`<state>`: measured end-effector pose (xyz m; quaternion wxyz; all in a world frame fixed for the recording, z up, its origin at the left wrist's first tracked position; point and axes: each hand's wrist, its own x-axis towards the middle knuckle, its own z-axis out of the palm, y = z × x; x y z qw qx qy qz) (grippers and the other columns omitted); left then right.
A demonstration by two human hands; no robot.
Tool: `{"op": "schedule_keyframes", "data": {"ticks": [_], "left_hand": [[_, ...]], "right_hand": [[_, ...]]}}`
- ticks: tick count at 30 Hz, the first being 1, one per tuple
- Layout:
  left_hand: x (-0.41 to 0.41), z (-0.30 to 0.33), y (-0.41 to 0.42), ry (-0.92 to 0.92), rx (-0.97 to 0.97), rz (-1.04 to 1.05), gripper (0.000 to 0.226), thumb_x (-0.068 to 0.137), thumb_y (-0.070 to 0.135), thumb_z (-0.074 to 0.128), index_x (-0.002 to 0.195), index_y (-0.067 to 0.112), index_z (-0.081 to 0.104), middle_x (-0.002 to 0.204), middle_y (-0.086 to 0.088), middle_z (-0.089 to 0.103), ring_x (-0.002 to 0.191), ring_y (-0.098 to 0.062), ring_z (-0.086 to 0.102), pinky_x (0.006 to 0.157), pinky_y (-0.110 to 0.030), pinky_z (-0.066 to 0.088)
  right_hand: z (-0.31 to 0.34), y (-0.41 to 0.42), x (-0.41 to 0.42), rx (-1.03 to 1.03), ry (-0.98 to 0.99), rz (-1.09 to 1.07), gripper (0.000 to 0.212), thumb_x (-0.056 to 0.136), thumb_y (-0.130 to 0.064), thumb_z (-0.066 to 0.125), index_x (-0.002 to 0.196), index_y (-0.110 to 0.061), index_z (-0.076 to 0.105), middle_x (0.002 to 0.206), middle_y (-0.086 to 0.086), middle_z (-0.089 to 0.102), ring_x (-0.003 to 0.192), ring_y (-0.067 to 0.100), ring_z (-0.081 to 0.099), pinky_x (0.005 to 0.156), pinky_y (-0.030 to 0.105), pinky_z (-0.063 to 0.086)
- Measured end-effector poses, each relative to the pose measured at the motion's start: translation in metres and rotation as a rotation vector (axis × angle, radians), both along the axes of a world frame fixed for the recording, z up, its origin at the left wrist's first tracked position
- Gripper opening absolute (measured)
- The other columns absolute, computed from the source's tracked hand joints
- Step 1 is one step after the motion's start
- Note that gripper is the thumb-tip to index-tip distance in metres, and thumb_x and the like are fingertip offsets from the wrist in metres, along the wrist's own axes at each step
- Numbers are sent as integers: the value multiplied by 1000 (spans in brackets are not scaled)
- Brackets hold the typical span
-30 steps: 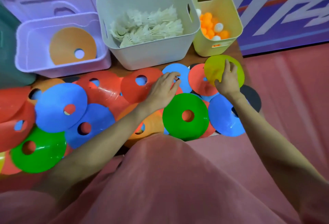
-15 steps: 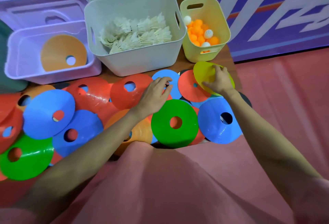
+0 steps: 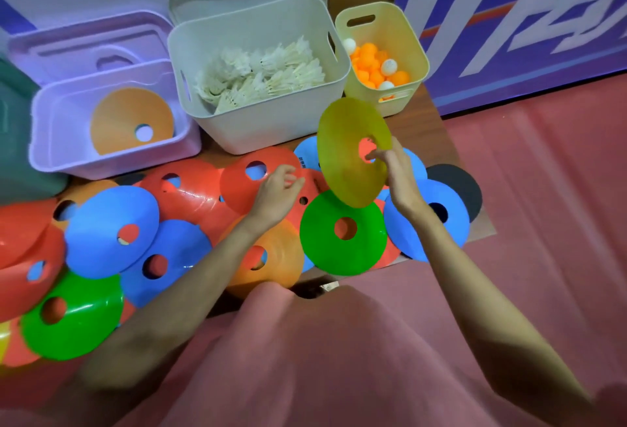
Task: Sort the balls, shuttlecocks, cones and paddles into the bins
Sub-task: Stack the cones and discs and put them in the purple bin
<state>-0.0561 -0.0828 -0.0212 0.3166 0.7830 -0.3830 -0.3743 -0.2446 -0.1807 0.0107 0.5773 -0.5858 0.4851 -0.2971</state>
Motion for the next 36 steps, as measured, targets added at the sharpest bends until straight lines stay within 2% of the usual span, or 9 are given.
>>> {"op": "schedule_keyframes", "data": {"ticks": [4,8,10,16,18,20,23,29,36], "left_hand": [[2,-2,2,95,56,77,51,94,27,58,134,-2,45,116,-8,61,108,-25,59,94,-37,47],[-6,1,6,494,15,223,13,97,20,51,98,14,63,88,-1,67,79,-15,65,68,-29,55],[-10,1,8,582,-12,240,16,98,17,49,105,13,64,90,1,69,77,-10,66,67,-26,56],[-22,-1,5,511,-62,213,20,99,5,45,110,4,61,78,4,69,63,1,66,61,-23,56],[-24,-3,5,481,-69,209,20,99,6,45,110,4,61,84,-1,66,63,0,65,61,-25,57],[-25,-6,7,476,-73,225,19,99,6,44,109,5,60,86,-4,64,67,-5,65,60,-25,56],[-26,-8,10,474,-69,273,18,100,7,42,108,7,57,89,-7,63,74,-11,62,57,-23,56],[-22,-9,21,439,-88,303,18,100,8,40,103,11,58,84,0,63,74,-11,61,57,-22,55],[0,-13,33,307,-117,353,27,98,7,44,77,19,55,87,-14,57,78,-23,57,78,-52,53]], "right_hand": [[-4,22,7,315,-244,-224,24,95,-26,35,82,-29,55,76,-13,63,68,2,55,64,24,42],[-13,35,2,396,-240,-298,26,97,-30,34,86,-28,56,84,-4,62,80,14,55,69,31,42],[-15,37,0,396,-212,-302,28,100,-28,30,86,-26,54,84,-2,60,79,14,53,68,31,41],[-27,35,-21,171,184,-410,55,101,-40,27,62,-6,45,60,7,44,58,22,40,60,35,34],[-36,33,-36,88,379,-439,44,99,-27,34,91,10,58,93,26,57,72,34,50,65,39,37],[-42,33,-50,86,647,-355,35,96,-19,43,121,5,49,128,25,41,81,36,53,68,32,36],[-50,38,-61,107,839,-211,42,93,-20,51,128,1,40,135,25,29,85,43,57,69,33,35],[-63,43,-60,182,791,-108,53,86,-14,62,128,1,34,132,25,29,78,38,52,68,37,39],[-43,43,-46,-47,772,-260,97,56,-35,87,133,-13,32,121,19,36,95,34,48,73,31,36]]}}
